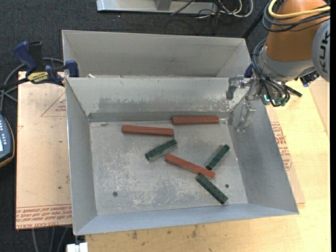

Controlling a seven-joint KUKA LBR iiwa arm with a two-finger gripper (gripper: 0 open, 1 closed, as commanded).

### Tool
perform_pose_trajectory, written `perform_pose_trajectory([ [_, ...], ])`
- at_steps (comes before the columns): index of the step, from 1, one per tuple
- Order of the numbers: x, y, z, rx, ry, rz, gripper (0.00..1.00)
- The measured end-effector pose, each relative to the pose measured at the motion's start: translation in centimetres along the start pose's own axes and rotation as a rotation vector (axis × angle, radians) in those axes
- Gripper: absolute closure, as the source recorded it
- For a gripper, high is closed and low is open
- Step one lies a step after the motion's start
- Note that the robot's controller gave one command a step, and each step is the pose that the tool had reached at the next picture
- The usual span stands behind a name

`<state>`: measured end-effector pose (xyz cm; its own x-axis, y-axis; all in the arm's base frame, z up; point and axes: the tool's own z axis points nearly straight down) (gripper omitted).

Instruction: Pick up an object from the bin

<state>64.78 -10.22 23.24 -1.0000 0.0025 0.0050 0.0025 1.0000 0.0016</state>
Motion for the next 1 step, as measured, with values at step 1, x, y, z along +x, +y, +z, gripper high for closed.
perform_pose_trajectory([
  [1,1.63,2.22,16.47,0.001,-0.003,-0.341,0.0],
])
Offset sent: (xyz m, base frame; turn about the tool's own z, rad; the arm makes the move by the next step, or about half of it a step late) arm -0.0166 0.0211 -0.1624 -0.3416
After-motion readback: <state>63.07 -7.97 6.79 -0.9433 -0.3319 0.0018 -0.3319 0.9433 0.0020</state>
